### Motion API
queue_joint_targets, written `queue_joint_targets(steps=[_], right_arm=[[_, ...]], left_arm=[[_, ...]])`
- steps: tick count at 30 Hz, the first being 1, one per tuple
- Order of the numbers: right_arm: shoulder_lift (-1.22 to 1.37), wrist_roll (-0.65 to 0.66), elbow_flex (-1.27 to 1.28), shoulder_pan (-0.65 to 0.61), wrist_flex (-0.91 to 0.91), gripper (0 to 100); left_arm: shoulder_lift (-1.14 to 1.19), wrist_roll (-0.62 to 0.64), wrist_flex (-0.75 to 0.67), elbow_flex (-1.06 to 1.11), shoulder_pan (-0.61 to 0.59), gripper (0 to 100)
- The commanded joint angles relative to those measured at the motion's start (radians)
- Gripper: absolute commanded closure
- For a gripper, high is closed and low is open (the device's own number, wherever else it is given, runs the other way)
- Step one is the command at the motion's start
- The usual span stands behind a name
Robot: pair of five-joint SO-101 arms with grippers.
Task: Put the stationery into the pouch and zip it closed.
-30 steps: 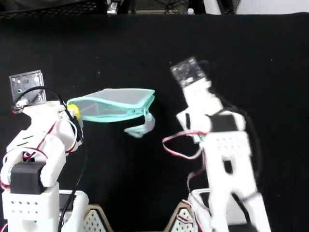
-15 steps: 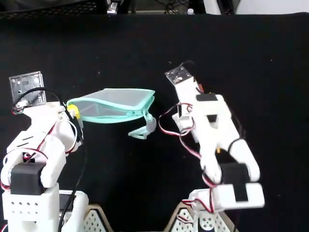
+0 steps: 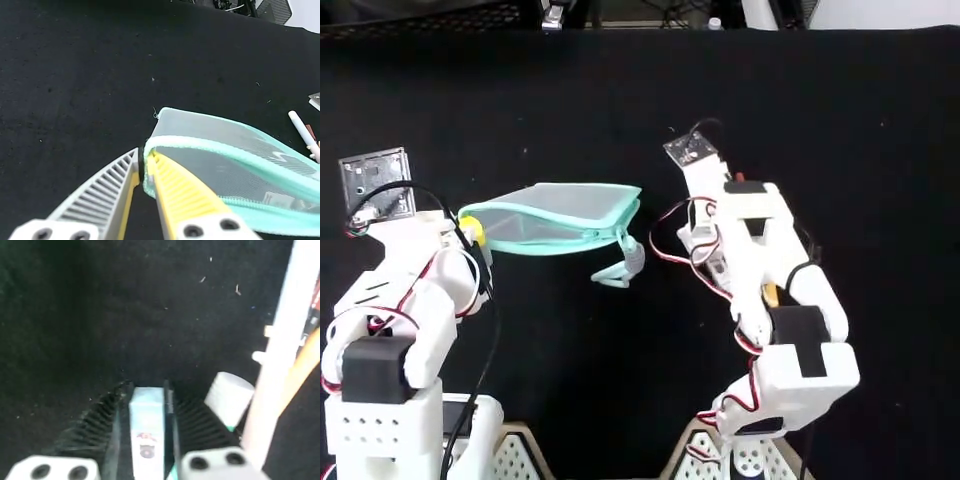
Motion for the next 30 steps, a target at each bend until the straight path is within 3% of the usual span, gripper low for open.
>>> queue_joint_targets(steps=[1, 9, 14, 20, 26, 30], right_arm=[[-0.074, 0.003, -0.041, 0.009, 0.035, 98.5], [-0.542, -0.026, 0.099, 0.002, 0.107, 98.6], [-0.679, -0.032, 0.216, -0.071, 0.233, 98.6], [-0.599, -0.023, 0.275, -0.074, 0.242, 98.6], [-0.357, -0.025, 0.269, -0.069, 0.123, 98.6], [-0.222, -0.023, 0.211, -0.068, 0.141, 97.8]], left_arm=[[0.003, 0.003, -0.017, 0.002, 0.012, 97], [0.003, 0.003, -0.017, 0.002, 0.012, 97], [0.003, 0.003, -0.017, 0.002, 0.012, 97], [0.005, 0.003, -0.017, 0.002, 0.012, 97], [0.005, 0.003, -0.014, 0.002, 0.01, 97], [0.005, 0.003, -0.012, 0.002, 0.01, 97]])
